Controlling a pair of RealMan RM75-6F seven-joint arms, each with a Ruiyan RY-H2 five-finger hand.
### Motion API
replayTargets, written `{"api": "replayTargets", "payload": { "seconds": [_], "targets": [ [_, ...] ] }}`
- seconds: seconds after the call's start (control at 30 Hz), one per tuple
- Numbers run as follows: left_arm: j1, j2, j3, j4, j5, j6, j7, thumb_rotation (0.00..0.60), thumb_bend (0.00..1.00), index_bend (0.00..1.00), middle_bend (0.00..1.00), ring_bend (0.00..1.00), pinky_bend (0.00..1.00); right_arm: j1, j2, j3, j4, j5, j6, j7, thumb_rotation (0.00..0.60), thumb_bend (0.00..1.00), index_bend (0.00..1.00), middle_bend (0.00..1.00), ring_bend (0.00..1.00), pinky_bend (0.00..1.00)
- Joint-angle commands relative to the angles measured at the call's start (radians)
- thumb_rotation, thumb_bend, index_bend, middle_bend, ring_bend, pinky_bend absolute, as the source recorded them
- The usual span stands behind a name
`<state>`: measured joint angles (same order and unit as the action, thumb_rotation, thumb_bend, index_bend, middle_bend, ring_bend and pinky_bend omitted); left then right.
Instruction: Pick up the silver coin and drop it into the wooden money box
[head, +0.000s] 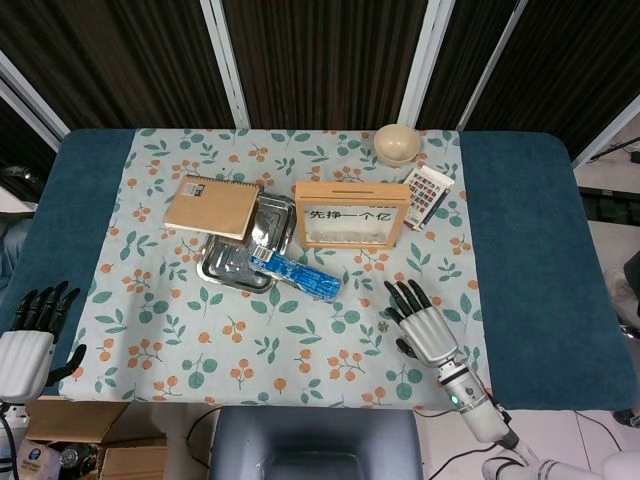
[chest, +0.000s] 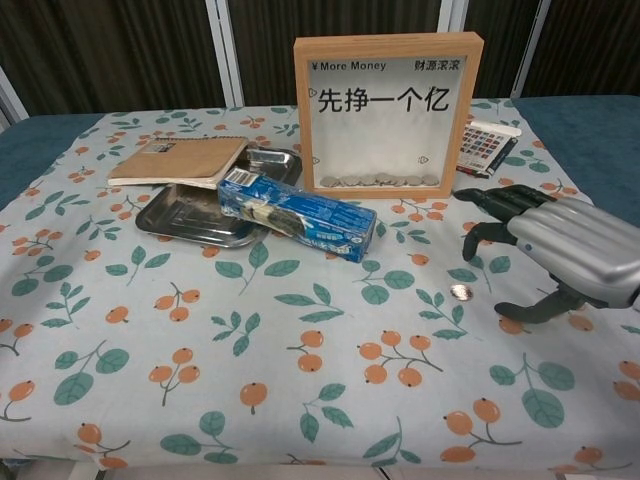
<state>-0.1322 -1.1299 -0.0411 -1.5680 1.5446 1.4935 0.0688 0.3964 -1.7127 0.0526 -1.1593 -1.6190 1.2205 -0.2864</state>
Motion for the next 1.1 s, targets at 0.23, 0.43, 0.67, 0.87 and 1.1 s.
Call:
{"api": "replayTargets", "payload": {
  "seconds": [0.23,0.43,0.67,0.87,1.1],
  "targets": [
    [-0.001,0.003,0.000,0.006,-0.003,-0.003,-0.011,0.600,0.33,0.00,0.00,0.00,0.00,0.011,-0.037,-0.012,0.054,0.003,0.008,0.030,0.600,0.39,0.56,0.00,0.00,0.00],
    [0.000,0.006,0.000,0.007,-0.003,-0.002,-0.017,0.600,0.33,0.00,0.00,0.00,0.00,0.019,-0.050,-0.017,0.072,0.007,0.004,0.045,0.600,0.39,0.56,0.00,0.00,0.00],
    [0.002,0.006,0.001,0.010,-0.004,-0.001,-0.020,0.600,0.33,0.00,0.00,0.00,0.00,0.024,-0.055,-0.020,0.079,0.010,0.001,0.048,0.600,0.40,0.55,0.00,0.00,0.00],
    [0.004,0.005,0.002,0.016,-0.007,-0.001,-0.026,0.600,0.33,0.00,0.00,0.00,0.00,0.032,-0.067,-0.021,0.100,0.021,-0.010,0.041,0.600,0.40,0.54,0.00,0.00,0.00],
    [0.006,0.008,0.000,0.017,-0.010,0.001,-0.032,0.600,0.33,0.00,0.00,0.00,0.00,0.040,-0.076,-0.022,0.112,0.029,-0.019,0.048,0.600,0.41,0.54,0.00,0.00,0.00]
  ]
}}
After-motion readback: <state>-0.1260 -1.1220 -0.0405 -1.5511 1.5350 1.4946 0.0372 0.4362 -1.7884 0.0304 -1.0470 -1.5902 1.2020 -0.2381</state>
